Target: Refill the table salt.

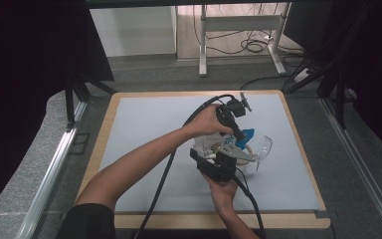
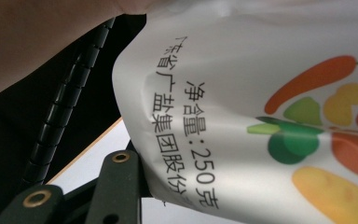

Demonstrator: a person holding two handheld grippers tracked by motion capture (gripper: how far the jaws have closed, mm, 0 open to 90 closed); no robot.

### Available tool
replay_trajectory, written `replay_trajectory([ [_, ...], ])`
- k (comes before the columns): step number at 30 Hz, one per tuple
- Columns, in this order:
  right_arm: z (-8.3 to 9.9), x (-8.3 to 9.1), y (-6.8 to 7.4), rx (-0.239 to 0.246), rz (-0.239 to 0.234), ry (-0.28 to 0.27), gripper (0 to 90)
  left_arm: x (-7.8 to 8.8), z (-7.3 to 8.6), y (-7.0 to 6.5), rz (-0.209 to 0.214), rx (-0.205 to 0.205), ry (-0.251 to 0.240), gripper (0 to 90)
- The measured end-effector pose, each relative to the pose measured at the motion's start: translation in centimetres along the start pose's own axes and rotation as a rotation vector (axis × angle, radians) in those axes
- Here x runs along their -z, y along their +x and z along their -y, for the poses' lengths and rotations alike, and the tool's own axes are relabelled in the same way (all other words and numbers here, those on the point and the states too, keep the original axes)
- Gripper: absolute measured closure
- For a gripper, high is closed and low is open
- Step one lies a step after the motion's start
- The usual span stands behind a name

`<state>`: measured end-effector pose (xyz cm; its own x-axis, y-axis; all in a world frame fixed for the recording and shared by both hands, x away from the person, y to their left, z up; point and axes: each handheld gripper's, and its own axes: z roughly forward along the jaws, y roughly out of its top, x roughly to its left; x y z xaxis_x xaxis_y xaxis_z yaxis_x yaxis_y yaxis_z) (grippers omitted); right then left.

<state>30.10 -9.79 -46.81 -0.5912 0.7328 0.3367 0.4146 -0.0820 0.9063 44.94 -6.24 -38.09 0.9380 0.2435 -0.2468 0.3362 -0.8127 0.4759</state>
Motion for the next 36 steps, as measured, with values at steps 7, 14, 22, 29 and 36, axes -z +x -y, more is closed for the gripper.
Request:
replay_trajectory([
  [7,-0.03,-0.06,0.03,-0.014,-0.009,-0.005,58.5,0.09,0.04,0.01,-0.005,-0.001,0.004,89.9],
  [14,-0.16,-0.09,0.14,-0.023,-0.01,-0.009,58.5,0.14,0.02,-0.03,-0.002,-0.002,0.009,89.9],
  [22,-0.28,-0.21,0.15,-0.023,-0.01,-0.012,58.5,0.27,-0.02,0.01,-0.002,-0.005,0.007,89.9],
  [29,-0.22,-0.18,0.14,-0.022,-0.007,-0.016,58.5,0.22,-0.05,-0.06,-0.001,-0.007,0.008,89.9],
  [36,-0.19,-0.17,0.12,-0.026,-0.007,-0.018,58.5,0.16,-0.08,-0.05,-0.002,-0.007,0.01,89.9],
])
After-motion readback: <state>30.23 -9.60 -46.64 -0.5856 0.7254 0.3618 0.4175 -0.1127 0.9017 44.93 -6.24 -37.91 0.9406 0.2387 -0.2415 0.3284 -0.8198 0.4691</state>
